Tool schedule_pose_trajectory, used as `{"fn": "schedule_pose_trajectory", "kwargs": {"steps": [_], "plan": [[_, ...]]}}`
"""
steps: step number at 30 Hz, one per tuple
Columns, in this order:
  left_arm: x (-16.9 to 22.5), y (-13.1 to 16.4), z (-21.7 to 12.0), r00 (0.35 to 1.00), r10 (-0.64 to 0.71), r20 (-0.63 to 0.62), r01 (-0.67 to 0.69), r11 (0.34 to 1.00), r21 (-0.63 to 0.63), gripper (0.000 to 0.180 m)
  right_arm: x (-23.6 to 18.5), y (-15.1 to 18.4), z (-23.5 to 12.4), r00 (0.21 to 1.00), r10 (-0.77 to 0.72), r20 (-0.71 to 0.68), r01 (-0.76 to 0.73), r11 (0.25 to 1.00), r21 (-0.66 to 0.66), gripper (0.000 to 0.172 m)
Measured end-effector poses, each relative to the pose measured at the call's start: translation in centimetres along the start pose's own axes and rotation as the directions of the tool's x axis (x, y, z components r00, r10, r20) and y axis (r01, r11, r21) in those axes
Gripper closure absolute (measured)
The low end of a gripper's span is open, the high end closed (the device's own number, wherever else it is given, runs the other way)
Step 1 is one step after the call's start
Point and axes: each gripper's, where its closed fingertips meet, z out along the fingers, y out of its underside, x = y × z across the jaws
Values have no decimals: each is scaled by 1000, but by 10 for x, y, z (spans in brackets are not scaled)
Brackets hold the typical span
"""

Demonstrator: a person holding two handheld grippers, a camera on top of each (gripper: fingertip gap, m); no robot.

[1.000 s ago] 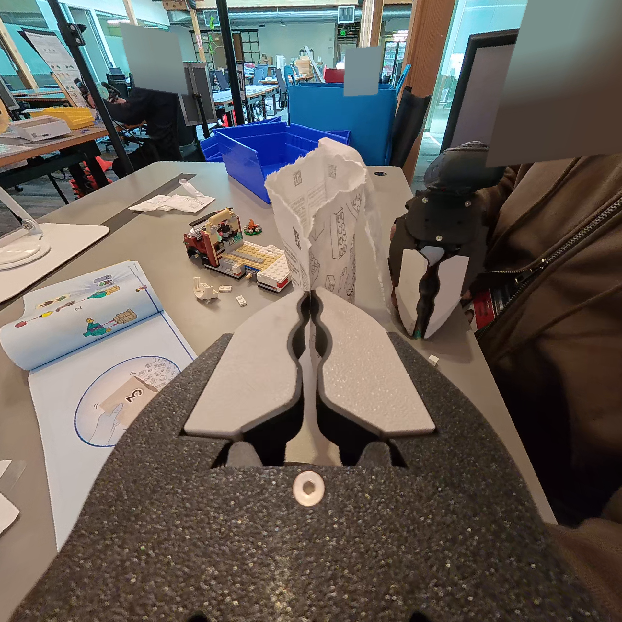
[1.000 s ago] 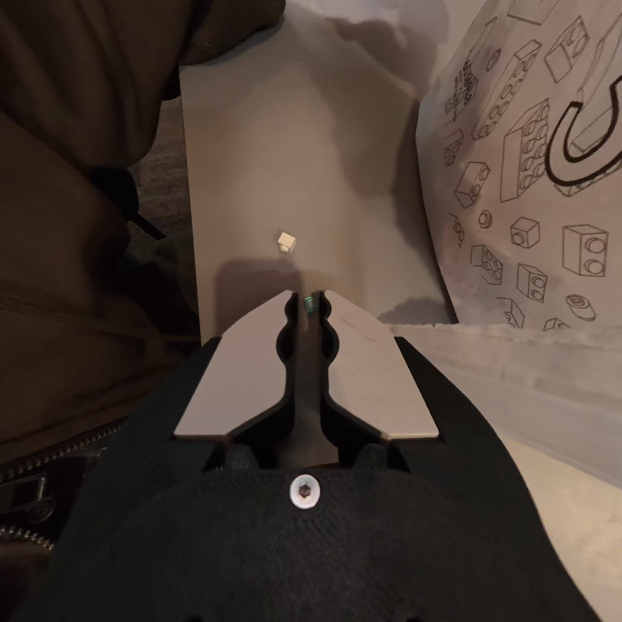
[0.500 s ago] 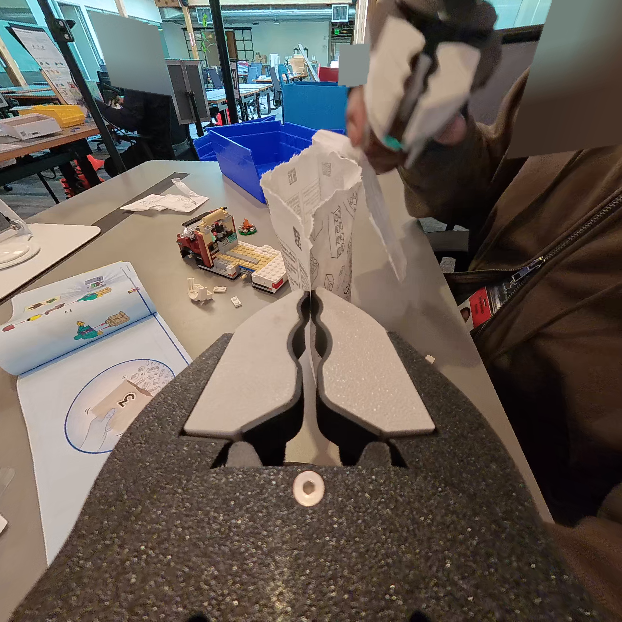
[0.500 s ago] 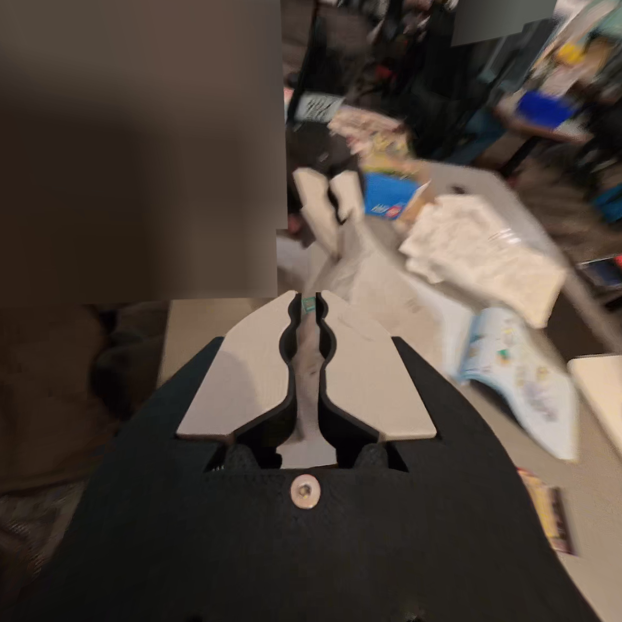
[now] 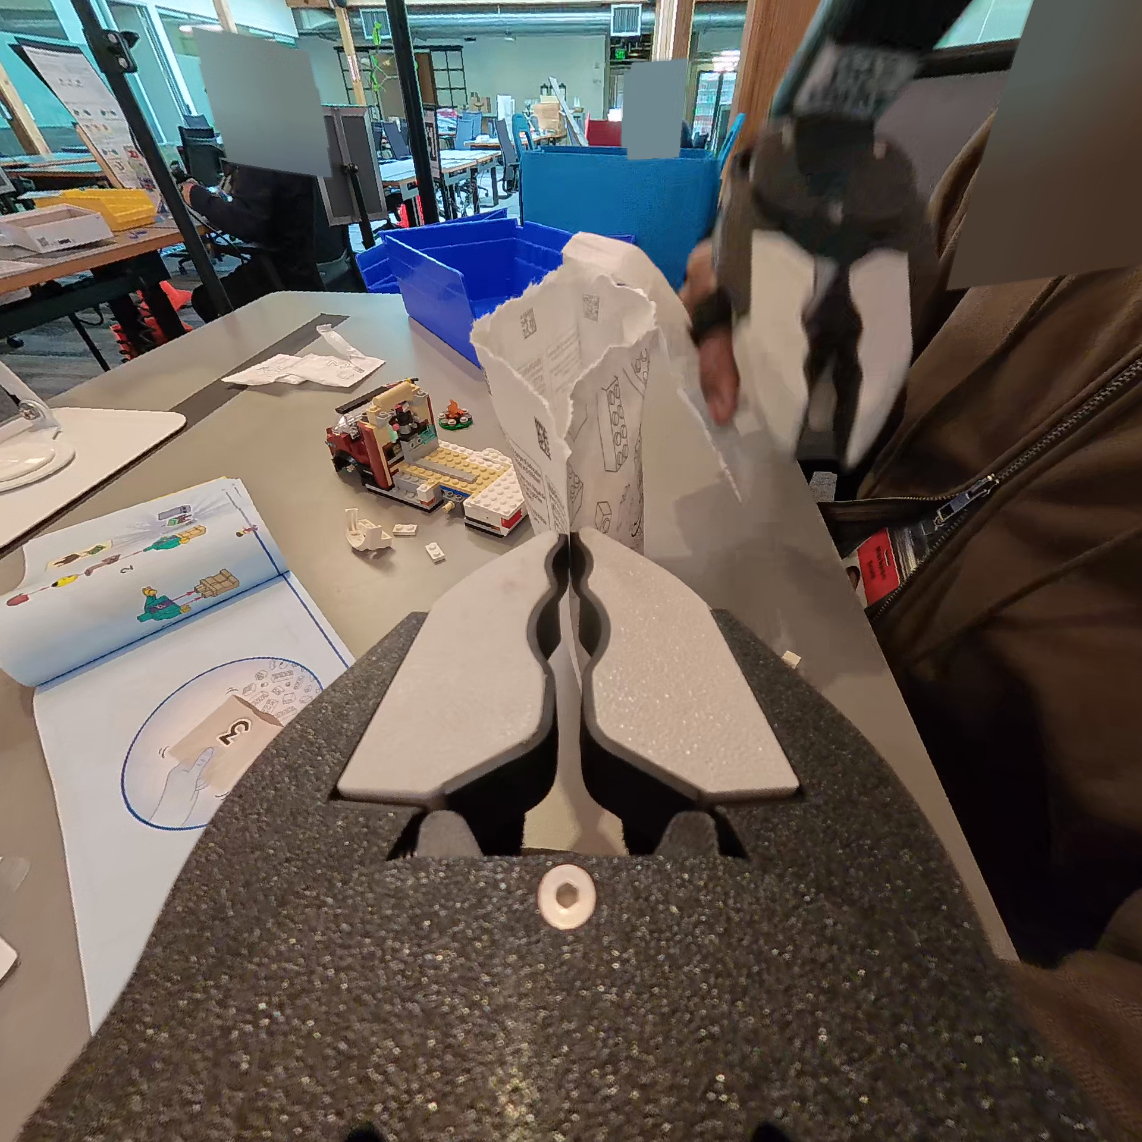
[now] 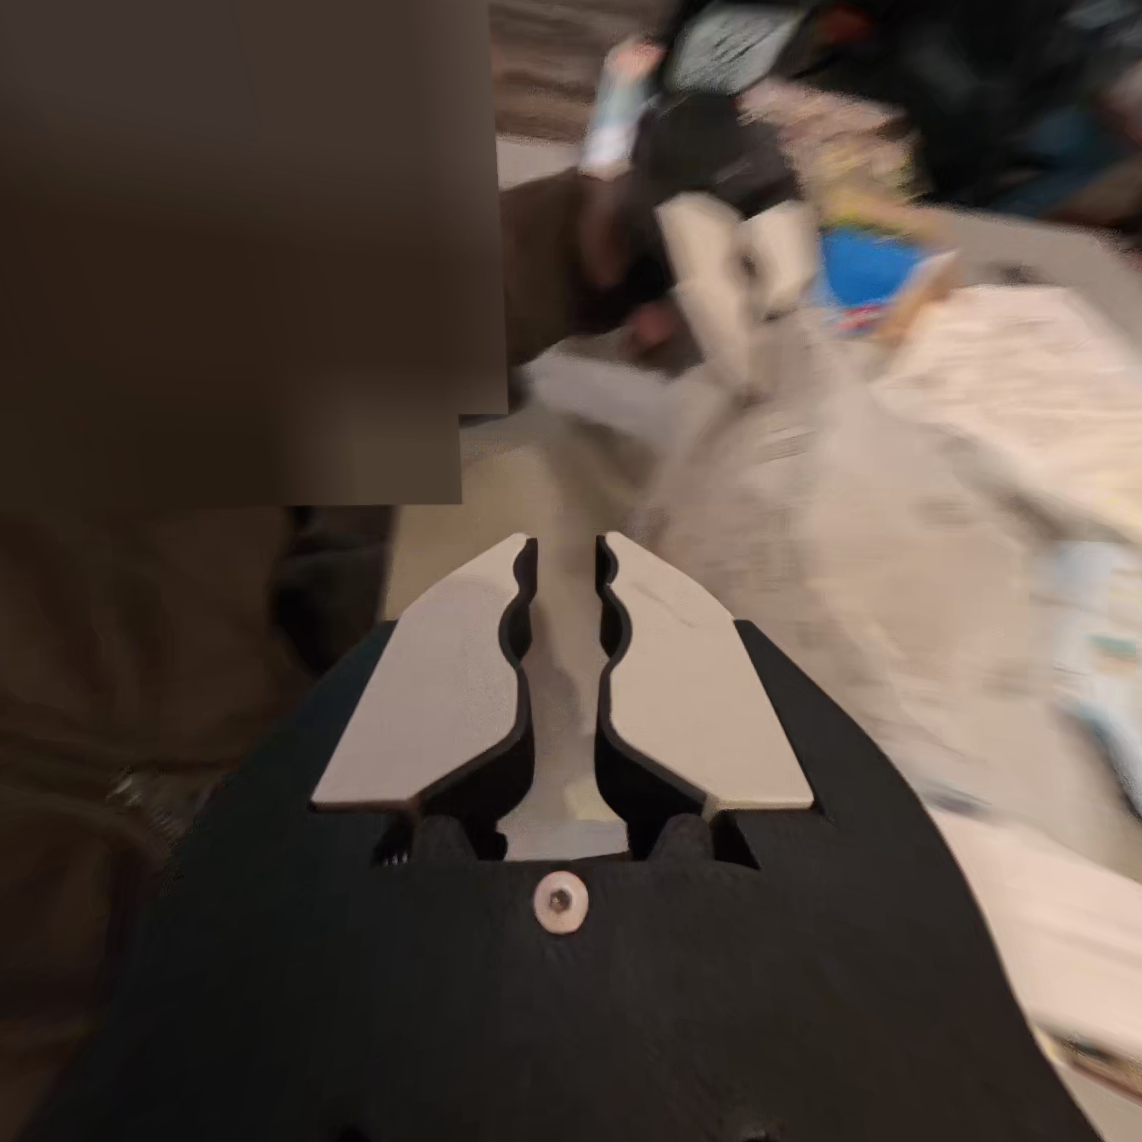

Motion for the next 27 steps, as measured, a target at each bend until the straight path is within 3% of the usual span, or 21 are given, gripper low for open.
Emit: {"fn": "schedule_pose_trajectory", "kwargs": {"steps": [5,9,12,15,18,21,25,27], "plan": [[1,0,0,1000,5,2,-5,1000,1,180,-27,71,61,991,110,79,-91,972,-216,142],[1,0,0,1000,2,1,-2,1000,2,180,-32,86,77,988,137,66,-115,958,-264,143],[1,0,0,1000,5,-1,-5,1000,1,180,-32,87,81,989,136,53,-118,958,-260,161],[2,0,1,1000,6,-4,-6,1000,0,180,-37,85,82,990,126,68,-106,963,-249,161],[2,0,1,1000,6,-2,-6,1000,-1,180,-38,71,71,988,136,67,-120,971,-208,162],[2,-1,1,1000,5,-3,-5,1000,1,180,-27,31,40,995,102,24,-99,990,-104,162],[2,0,2,1000,4,-5,-4,1000,1,180,37,-31,-25,968,77,-237,-63,996,67,162],[3,-1,2,1000,4,-9,-4,1000,1,180,78,-39,-47,921,80,-380,-62,996,59,162]]}}
